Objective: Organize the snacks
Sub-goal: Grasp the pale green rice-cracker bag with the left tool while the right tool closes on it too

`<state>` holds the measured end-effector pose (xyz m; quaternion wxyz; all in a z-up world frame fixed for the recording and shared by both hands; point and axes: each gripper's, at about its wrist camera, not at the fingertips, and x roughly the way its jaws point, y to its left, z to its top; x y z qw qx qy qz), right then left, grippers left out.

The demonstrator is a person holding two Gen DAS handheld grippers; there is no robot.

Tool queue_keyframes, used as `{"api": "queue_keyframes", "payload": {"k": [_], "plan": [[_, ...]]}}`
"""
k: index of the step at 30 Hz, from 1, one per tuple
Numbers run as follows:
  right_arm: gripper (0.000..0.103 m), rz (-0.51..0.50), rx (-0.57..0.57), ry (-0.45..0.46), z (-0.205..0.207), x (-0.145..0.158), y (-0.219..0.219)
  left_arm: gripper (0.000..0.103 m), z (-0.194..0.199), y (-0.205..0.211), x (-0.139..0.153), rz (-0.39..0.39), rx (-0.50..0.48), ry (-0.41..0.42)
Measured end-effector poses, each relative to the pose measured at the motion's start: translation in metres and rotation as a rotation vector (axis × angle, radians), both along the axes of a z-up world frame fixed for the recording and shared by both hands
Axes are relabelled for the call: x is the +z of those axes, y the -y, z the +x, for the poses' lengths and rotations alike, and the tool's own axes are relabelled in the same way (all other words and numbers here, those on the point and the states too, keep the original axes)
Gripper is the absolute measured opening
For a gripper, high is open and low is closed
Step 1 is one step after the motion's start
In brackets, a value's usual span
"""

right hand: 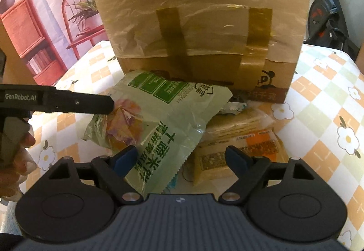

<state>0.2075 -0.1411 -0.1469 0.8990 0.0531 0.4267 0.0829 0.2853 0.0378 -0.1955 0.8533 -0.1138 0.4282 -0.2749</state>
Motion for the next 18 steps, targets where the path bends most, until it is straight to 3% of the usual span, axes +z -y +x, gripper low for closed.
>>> {"api": "queue_keyframes", "payload": {"k": [3,6,18], "plan": [[0.086,0.006,0.014,-0.008,0.004,-0.003,-0.002,0.093,0.004,0.005,-0.005,0.018,-0.019,-0.002],[0.081,0.009,0.017,-0.013,0.008,-0.005,-0.002,0.093,0.009,0.006,-0.010,0.005,-0.013,-0.012],[0.077,0.047,0.029,0.008,0.020,-0.001,-0.002,0.088,0.014,-0.003,-0.022,-0.064,-0.012,-0.025]]}}
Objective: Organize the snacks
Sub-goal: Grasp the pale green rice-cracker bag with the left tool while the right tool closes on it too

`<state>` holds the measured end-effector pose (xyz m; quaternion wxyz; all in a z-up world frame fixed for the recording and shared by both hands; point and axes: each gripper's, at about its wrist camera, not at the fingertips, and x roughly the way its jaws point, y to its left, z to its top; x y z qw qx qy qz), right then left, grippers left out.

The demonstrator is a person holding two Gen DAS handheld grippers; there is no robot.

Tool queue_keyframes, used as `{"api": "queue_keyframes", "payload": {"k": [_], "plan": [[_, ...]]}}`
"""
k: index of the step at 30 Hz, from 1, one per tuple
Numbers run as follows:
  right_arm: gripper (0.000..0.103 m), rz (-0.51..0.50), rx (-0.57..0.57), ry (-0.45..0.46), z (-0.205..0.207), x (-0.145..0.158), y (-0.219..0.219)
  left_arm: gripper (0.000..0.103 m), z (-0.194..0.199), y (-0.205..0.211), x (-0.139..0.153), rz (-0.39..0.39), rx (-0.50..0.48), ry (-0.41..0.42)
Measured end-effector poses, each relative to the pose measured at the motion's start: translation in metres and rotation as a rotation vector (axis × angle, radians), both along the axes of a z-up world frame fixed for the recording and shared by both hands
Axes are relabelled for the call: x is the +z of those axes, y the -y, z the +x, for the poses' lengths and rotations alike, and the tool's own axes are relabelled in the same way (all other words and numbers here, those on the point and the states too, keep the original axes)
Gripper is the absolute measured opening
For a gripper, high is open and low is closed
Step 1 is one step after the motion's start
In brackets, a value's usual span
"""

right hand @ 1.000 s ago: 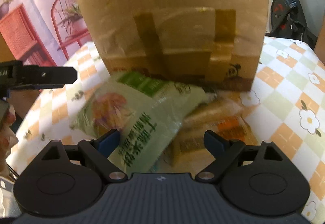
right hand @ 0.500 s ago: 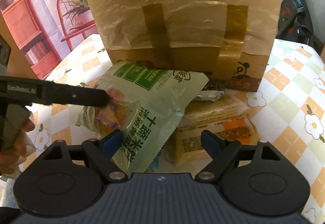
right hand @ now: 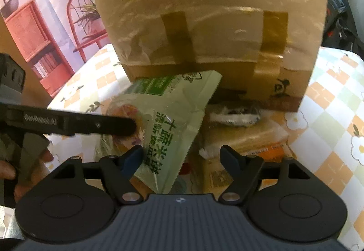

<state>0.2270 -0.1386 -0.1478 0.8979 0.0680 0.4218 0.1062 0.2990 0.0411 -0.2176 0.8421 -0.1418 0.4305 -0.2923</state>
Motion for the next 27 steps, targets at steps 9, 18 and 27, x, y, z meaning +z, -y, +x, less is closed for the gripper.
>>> {"api": "queue_keyframes", "payload": {"k": [9,18,27], "plan": [[0.061,0.035,0.045,0.015,0.016,-0.001,-0.007,0.078,-0.002,-0.006,0.004,0.001,0.026,0.020],[0.049,0.022,0.086,0.039,0.008,0.007,-0.017,0.070,-0.011,-0.006,0.013,0.006,0.016,0.043],[0.047,0.016,0.103,0.066,-0.007,0.018,-0.017,0.068,-0.023,-0.001,0.027,0.015,0.013,0.080]]}}
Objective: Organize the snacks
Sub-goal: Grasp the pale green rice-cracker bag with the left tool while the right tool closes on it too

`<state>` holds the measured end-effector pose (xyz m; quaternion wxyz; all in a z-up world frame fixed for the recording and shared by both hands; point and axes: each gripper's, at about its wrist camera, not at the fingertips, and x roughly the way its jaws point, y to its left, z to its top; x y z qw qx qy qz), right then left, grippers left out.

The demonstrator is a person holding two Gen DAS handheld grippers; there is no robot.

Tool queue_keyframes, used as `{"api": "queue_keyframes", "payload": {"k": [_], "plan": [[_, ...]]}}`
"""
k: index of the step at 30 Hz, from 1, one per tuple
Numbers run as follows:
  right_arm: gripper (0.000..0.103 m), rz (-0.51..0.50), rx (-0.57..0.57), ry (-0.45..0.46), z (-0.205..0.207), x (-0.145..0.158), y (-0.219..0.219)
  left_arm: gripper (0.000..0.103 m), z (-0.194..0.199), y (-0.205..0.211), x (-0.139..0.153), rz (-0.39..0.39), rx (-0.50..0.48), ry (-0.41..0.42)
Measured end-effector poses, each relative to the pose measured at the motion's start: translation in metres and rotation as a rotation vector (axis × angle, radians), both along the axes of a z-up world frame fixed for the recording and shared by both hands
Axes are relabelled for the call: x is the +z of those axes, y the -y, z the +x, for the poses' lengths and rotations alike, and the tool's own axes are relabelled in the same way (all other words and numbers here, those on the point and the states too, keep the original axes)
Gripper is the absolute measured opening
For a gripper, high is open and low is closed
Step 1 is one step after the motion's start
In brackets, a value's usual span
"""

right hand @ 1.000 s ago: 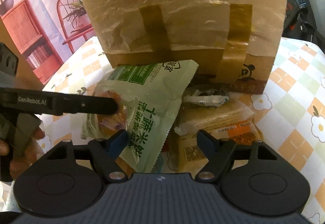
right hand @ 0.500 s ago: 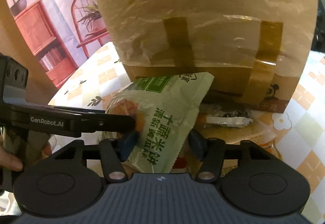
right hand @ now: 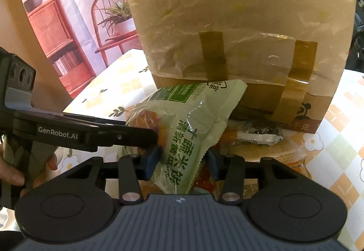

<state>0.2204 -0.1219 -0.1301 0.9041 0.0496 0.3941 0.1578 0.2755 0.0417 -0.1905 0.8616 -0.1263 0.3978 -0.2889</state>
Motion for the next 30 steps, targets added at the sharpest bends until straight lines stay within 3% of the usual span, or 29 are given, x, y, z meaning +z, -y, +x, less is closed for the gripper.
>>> {"api": "queue_keyframes", "payload": {"k": [8,12,15,19,30], "plan": [[0.041,-0.003,0.008,0.062,-0.016,0.020,0.001,0.059,-0.016,0.009,0.028,-0.055,-0.041,0.081],[0.040,-0.047,0.022,0.085,-0.022,0.023,-0.006,0.059,-0.018,0.016,0.025,-0.045,-0.025,0.086],[0.040,-0.049,0.008,0.067,-0.024,0.018,-0.004,0.062,-0.015,0.011,0.015,-0.048,0.003,0.049],[0.040,-0.013,-0.025,0.043,-0.026,0.012,0.011,0.076,-0.013,-0.001,0.002,-0.038,0.044,0.005],[0.040,0.057,-0.096,-0.024,-0.024,-0.008,0.039,0.081,0.003,-0.004,-0.037,-0.151,0.072,-0.127]]}}
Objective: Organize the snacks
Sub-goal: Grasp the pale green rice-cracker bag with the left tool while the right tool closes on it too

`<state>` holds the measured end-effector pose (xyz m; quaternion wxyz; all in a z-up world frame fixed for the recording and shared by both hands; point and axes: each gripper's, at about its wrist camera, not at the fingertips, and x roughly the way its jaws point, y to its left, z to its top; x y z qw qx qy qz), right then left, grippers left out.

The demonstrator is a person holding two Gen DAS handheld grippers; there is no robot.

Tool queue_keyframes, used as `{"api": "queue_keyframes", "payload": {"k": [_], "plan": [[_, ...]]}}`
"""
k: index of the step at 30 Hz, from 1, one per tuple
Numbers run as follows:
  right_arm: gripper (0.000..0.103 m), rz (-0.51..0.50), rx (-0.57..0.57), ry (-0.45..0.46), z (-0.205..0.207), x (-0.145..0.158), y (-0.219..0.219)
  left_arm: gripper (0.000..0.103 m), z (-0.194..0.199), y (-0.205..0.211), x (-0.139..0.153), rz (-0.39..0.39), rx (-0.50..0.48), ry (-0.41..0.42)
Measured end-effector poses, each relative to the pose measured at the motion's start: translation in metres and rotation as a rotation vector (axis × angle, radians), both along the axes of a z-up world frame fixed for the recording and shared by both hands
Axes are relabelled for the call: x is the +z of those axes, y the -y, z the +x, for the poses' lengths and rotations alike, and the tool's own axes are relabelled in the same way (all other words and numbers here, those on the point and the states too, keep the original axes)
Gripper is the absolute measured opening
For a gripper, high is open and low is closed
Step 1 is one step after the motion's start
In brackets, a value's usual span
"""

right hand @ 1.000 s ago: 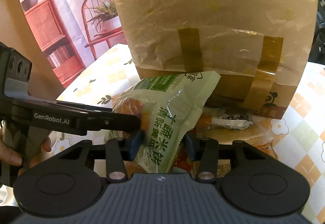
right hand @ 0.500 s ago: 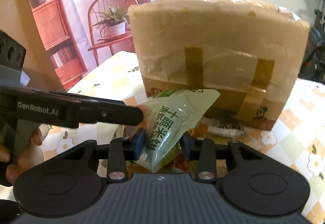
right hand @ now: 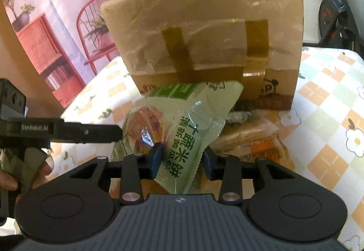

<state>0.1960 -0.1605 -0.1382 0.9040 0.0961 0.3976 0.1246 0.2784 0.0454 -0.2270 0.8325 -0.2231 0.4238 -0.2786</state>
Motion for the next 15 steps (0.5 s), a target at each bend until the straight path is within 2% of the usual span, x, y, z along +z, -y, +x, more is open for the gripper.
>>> {"api": "queue_keyframes", "payload": {"k": [5,11,15], "plan": [[0.040,0.034,-0.011,-0.014,0.000,-0.006,0.006,0.088,0.013,0.007,-0.007,-0.021,0.002,-0.004],[0.040,0.030,-0.007,-0.013,0.003,-0.008,0.008,0.091,0.031,0.015,-0.012,-0.017,-0.013,-0.003],[0.040,0.037,-0.008,-0.016,0.005,-0.009,0.010,0.091,0.038,0.020,-0.016,-0.045,-0.035,-0.009]]}}
